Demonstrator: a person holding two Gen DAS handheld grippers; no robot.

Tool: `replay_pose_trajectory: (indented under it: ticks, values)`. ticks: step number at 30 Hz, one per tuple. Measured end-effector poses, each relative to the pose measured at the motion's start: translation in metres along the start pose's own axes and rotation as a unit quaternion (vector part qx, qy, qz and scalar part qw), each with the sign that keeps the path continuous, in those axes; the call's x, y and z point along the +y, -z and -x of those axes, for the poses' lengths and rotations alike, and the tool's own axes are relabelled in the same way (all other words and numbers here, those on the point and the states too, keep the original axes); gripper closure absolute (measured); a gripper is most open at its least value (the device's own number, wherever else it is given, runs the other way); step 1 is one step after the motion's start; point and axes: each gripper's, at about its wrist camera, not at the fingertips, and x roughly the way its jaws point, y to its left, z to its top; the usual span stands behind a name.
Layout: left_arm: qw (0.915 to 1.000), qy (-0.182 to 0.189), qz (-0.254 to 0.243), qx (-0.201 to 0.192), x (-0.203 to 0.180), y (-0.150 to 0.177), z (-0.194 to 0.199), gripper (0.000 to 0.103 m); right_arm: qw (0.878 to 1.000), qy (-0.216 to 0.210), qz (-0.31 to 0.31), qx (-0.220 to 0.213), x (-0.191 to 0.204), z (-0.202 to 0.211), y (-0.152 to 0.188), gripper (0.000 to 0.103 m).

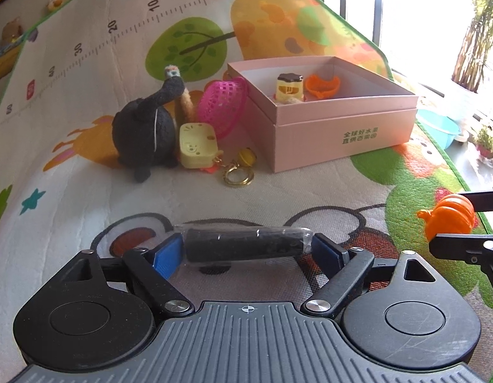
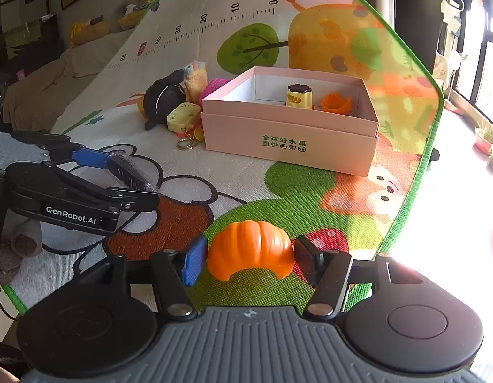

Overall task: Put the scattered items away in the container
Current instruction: 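Lower the black tube and orange shell into the pink box, open both grippers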

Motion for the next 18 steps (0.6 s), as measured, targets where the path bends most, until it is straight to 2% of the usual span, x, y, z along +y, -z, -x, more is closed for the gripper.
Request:
replay_pose_trajectory:
  ticks: [4,7,10,13,15,18]
  values:
    - [0.9988,0.039,-0.031,-0.004,-0.014,0.000,0.022,0.013,1.000,-0.005,0.003,0.006,-0.007,0.004,-0.002,0.042]
    - [0.9968,0.059,-0.053,-0.009,-0.026,-0.006,0.029,0.013,1.000,0.008,-0.001,-0.009,-0.019,0.006,-0.017,0.042]
    - [0.9940,0.072,-0.077,-0.029,-0.035,-0.022,0.025,0.013,0.999,0.021,-0.003,-0.035,-0.037,0.005,-0.047,0.042]
    - [0.9900,0.078,-0.098,-0.063,-0.040,-0.047,0.016,0.013,0.998,0.017,-0.013,-0.063,-0.056,-0.004,-0.085,0.042]
    - [0.9867,0.085,-0.105,-0.089,-0.041,-0.066,0.008,0.013,0.997,0.017,-0.028,-0.074,-0.071,-0.018,-0.113,0.042]
    - [0.9824,0.086,-0.111,-0.123,-0.040,-0.095,-0.011,0.013,0.995,0.040,-0.042,-0.081,-0.089,-0.045,-0.146,0.042]
